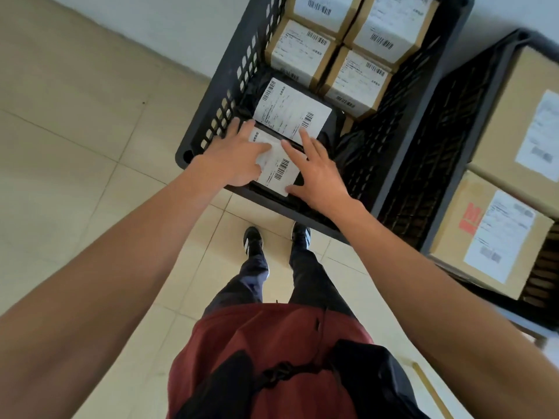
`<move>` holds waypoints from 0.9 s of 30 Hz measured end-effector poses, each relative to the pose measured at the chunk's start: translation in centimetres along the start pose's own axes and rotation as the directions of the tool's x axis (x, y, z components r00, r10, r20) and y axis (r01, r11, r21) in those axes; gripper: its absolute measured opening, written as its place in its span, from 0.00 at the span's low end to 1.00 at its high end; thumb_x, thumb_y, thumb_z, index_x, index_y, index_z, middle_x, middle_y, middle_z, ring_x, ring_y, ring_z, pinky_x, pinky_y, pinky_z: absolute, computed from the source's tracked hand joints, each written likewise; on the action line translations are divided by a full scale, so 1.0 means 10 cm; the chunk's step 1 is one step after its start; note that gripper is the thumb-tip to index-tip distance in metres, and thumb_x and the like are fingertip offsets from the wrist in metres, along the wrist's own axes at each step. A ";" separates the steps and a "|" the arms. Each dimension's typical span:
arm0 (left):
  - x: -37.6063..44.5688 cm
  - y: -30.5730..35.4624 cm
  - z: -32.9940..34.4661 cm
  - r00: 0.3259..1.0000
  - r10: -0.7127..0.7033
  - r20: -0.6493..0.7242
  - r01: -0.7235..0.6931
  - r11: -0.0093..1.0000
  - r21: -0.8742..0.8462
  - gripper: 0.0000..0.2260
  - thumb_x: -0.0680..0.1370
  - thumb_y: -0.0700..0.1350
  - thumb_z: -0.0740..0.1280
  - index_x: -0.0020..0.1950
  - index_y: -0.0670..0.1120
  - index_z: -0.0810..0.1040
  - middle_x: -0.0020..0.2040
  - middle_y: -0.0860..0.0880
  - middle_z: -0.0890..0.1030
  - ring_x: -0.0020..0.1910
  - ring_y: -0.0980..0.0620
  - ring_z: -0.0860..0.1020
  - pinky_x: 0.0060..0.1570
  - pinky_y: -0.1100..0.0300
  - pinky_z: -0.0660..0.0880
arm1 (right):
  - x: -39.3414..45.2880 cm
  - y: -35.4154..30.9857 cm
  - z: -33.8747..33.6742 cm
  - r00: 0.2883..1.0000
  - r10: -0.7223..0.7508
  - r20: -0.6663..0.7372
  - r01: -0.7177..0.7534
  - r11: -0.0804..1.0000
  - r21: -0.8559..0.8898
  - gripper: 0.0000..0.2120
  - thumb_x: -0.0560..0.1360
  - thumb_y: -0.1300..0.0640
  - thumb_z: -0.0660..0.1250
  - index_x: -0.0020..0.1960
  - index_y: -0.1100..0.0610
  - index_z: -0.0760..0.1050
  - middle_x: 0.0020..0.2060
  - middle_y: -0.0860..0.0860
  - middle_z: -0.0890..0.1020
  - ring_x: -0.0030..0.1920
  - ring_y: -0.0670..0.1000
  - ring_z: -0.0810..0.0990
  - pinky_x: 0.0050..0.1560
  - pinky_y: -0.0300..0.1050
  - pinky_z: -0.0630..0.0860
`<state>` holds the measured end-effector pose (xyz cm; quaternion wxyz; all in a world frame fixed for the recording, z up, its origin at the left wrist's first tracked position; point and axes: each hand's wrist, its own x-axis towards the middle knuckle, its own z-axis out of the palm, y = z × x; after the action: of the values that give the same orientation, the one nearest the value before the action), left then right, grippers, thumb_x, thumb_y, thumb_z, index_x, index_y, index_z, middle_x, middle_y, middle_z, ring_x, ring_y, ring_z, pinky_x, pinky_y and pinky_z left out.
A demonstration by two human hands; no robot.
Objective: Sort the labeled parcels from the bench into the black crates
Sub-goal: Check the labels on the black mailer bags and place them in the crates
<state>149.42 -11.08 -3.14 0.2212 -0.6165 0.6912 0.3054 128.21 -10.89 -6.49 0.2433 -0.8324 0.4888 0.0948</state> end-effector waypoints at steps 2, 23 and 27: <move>0.04 -0.01 -0.01 0.999 0.010 0.049 -0.012 1.000 0.024 0.28 0.84 0.50 0.63 0.83 0.62 0.58 0.85 0.46 0.41 0.83 0.37 0.41 0.77 0.33 0.54 | 0.05 -0.02 0.03 0.993 0.001 0.122 0.006 0.999 -0.054 0.46 0.76 0.50 0.76 0.85 0.47 0.52 0.85 0.55 0.44 0.83 0.61 0.47 0.79 0.64 0.61; -0.08 0.58 -0.42 0.958 0.098 -0.269 -0.185 0.929 -0.321 0.16 0.85 0.50 0.63 0.73 0.51 0.76 0.74 0.47 0.74 0.72 0.45 0.73 0.68 0.49 0.70 | -1.09 -0.11 -0.75 0.836 0.537 -0.113 -0.225 0.523 0.822 0.19 0.84 0.55 0.66 0.75 0.49 0.75 0.67 0.46 0.80 0.68 0.44 0.76 0.70 0.42 0.72; -0.37 1.23 -0.62 0.918 0.242 -0.314 -0.377 0.780 -0.500 0.14 0.85 0.50 0.64 0.70 0.53 0.78 0.65 0.54 0.80 0.63 0.57 0.77 0.57 0.69 0.68 | -1.87 0.20 -0.92 0.701 0.681 -0.210 -0.122 0.405 0.906 0.17 0.84 0.55 0.66 0.71 0.48 0.78 0.63 0.39 0.82 0.65 0.38 0.78 0.71 0.47 0.75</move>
<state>138.25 -12.10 5.70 -0.1017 -0.5623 0.6869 0.4490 116.32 -1.91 8.19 0.4262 -0.4400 0.7134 -0.3404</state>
